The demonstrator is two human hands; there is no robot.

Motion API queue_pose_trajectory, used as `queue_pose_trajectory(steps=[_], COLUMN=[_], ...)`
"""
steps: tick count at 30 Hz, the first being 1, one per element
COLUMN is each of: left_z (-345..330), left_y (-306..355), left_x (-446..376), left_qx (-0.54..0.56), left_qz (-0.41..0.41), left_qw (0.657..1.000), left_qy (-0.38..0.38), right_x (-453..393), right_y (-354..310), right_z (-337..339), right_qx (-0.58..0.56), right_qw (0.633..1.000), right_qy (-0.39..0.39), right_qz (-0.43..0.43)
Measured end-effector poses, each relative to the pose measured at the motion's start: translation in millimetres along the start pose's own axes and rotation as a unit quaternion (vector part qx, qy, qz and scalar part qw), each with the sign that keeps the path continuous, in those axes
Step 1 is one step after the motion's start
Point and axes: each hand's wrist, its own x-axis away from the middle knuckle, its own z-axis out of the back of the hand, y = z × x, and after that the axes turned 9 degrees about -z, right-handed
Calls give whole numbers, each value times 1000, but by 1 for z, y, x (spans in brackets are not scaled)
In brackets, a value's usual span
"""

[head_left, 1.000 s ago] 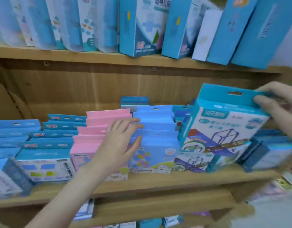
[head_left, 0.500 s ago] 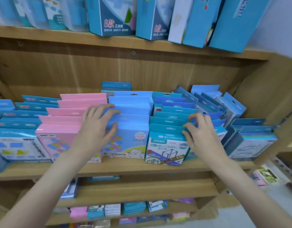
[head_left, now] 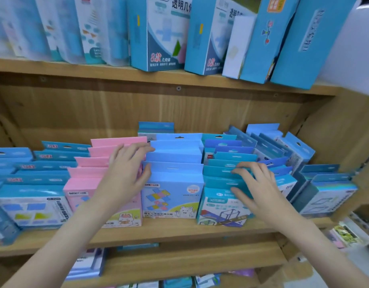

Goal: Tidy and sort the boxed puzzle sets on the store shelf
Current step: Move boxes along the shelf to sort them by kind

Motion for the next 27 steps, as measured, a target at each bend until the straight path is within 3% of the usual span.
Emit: queue_pose_trajectory(steps=[5,8,11,15,18,21,24,27], left_z=[3,5,5,8,13,13,17,17], left_y=[-6,-8,-18,-37,-43,-52,-60,-62], left_x=[-4,-7,-13,-23,-28,-25,-20,-17], left_qx=[7,19,31,15,-8,-26,-18,-24], left_qz=[-45,-62,-42,18,65,117,140,133], left_qw=[999,998,999,999,993,980,979,984], left_qy=[-23,-11,-15,-40,-98,-161,-149,-118], right_x=[-11,-17,-42,-109,-168,-215,-238,-248], right_y=[-15,-19,-27,-52,-75,-95,-105,-110], right_z=[4,10,17,18,-1,-35,-63,-72], right_qx=[-12,-85,-137,-171,-170,-127,-66,-45], right_qw=[999,993,988,979,973,962,952,960], right_qy=[-52,-72,-60,-113,-154,-242,-300,-275], right_qz=[9,-32,-35,-10,-2,-8,-17,-22])
